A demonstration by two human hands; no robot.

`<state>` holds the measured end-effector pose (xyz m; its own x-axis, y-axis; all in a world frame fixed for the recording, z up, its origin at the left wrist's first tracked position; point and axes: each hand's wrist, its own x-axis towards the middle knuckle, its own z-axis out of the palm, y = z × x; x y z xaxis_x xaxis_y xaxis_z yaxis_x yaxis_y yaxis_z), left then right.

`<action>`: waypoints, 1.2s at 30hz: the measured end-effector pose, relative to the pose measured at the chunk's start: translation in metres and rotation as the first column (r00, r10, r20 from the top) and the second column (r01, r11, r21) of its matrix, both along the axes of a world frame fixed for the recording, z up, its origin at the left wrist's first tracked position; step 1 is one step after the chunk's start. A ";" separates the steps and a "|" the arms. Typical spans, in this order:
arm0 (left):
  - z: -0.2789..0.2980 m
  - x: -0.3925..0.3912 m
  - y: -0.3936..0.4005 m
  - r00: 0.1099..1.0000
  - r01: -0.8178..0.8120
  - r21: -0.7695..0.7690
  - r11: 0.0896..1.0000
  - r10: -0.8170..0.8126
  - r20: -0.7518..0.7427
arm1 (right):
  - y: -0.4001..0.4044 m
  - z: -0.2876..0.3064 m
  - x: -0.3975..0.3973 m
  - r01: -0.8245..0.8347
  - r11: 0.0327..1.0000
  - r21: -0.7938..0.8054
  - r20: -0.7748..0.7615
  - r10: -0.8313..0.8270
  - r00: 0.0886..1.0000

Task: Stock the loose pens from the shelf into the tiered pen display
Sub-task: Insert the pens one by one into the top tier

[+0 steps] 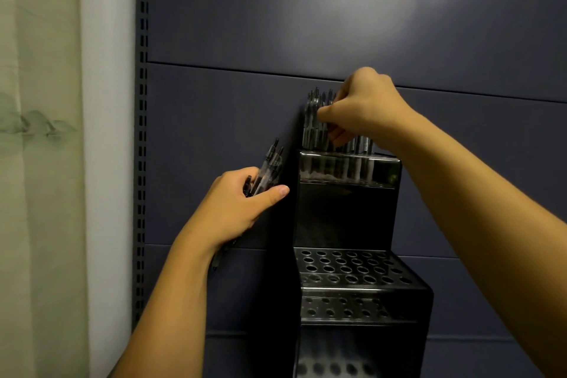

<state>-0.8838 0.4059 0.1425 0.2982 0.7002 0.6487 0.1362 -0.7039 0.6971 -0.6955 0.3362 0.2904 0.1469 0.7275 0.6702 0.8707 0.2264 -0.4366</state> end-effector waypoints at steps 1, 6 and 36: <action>0.000 0.000 0.000 1.000 -0.004 0.004 1.000 0.004 -0.002 | 0.001 -0.002 -0.001 0.014 1.000 0.008 0.033 -0.014 0.999; 0.001 -0.001 0.000 1.000 -0.012 0.009 1.000 0.012 -0.005 | 0.001 -0.006 -0.005 0.027 0.999 0.034 0.104 -0.030 0.994; 0.010 0.000 -0.015 0.991 0.098 0.007 0.995 -0.098 0.092 | -0.025 -0.024 -0.035 -0.372 0.916 -0.153 -0.136 0.353 0.926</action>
<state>-0.8837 0.3908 0.1520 0.3042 0.6688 0.6784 0.0017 -0.7125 0.7017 -0.7306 0.3112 0.2662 -0.0873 0.8468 0.5246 0.6908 0.4309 -0.5806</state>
